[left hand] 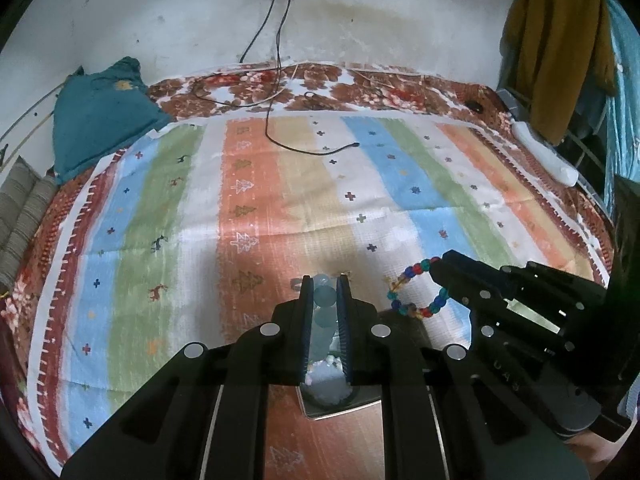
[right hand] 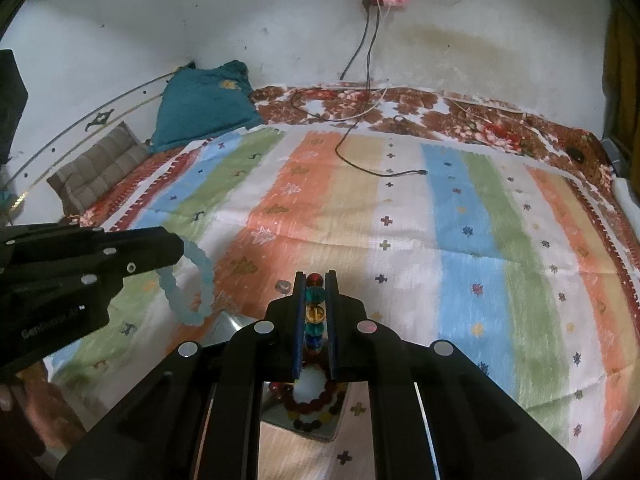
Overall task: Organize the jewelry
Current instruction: 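Lift both held bracelets and carry them over the silver tin, then open both tools to drop the two bracelets into the tin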
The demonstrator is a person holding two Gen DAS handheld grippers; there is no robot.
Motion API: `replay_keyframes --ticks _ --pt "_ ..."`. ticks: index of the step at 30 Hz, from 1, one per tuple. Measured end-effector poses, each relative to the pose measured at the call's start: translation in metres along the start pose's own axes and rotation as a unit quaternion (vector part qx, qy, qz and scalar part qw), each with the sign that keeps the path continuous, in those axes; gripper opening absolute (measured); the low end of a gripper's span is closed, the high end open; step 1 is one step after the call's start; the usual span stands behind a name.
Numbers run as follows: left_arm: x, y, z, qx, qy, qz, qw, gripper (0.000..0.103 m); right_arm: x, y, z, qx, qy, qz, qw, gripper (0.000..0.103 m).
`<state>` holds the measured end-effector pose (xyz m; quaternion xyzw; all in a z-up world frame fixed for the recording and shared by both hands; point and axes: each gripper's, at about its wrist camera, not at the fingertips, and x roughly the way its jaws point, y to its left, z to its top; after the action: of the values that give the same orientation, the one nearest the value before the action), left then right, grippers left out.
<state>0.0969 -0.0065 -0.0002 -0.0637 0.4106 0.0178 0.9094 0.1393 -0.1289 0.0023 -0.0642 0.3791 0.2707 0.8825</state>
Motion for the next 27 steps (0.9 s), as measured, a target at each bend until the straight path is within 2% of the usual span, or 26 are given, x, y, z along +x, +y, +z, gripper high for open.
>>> replay_keyframes --ticks 8,27 --pt "-0.012 -0.003 -0.008 0.004 -0.002 0.009 0.9999 0.011 -0.010 0.006 -0.006 -0.006 0.007 0.004 1.000 0.010" --pt "-0.025 -0.008 -0.025 0.015 -0.006 -0.003 0.9999 0.011 -0.027 0.013 -0.021 -0.010 0.023 0.014 1.000 0.010"
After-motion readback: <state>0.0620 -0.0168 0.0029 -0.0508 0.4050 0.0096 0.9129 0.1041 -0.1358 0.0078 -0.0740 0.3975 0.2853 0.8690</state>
